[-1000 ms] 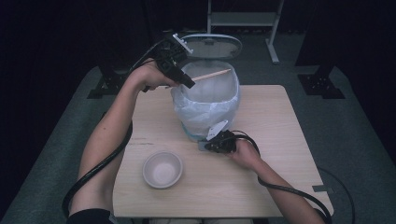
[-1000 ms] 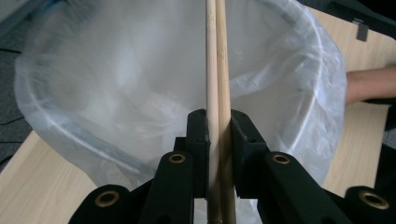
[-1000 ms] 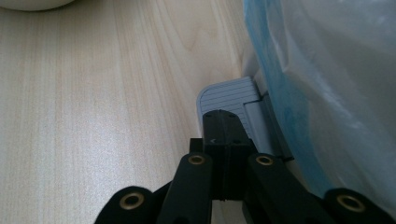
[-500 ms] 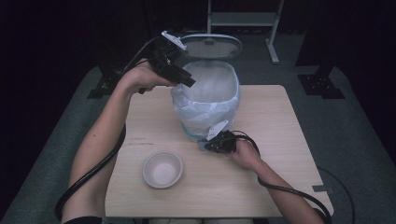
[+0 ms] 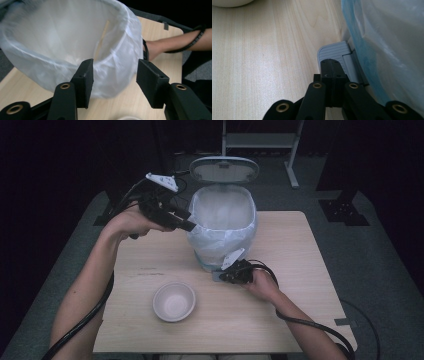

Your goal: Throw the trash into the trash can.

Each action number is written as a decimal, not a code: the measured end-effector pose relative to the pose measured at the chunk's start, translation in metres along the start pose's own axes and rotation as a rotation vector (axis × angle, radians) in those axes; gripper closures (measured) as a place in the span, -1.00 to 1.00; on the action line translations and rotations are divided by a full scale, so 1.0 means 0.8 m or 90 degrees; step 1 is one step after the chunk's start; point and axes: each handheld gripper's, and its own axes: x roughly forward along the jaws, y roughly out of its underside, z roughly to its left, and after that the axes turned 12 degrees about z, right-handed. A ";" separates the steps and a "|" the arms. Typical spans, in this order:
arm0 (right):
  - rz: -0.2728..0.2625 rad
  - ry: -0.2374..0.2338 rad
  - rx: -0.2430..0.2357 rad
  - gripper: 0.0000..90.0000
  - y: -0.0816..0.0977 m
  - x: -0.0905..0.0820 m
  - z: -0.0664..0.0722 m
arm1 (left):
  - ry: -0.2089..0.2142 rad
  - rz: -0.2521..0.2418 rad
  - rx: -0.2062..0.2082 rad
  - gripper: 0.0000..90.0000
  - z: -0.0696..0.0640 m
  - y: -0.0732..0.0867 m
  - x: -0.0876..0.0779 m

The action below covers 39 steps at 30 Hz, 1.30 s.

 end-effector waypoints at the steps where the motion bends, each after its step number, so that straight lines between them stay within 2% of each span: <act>1: 0.003 0.002 0.000 1.00 0.000 0.000 0.000 | 0.001 -0.002 0.001 0.01 -0.002 0.004 0.000; 4: 0.004 0.005 0.000 1.00 -0.001 0.000 0.001 | 0.003 -0.005 0.009 -0.07 -0.012 0.023 0.001; 7: -0.001 -0.002 0.001 1.00 0.000 0.000 0.000 | 0.009 -0.009 0.005 -0.10 -0.017 0.039 0.006; 15: -0.002 -0.005 0.000 1.00 0.000 0.000 -0.001 | 0.007 -0.017 -0.003 -0.26 -0.029 0.081 0.026; 20: -0.002 -0.003 0.003 1.00 0.000 0.001 -0.001 | 0.008 -0.016 0.007 -0.35 -0.040 0.107 0.044; 32: 0.000 0.002 0.002 1.00 -0.001 0.001 0.000 | 0.012 -0.002 0.019 -0.49 -0.065 0.150 0.079; 39: 0.000 0.003 0.003 1.00 -0.001 0.001 0.000 | 0.018 -0.007 0.026 -0.56 -0.078 0.169 0.098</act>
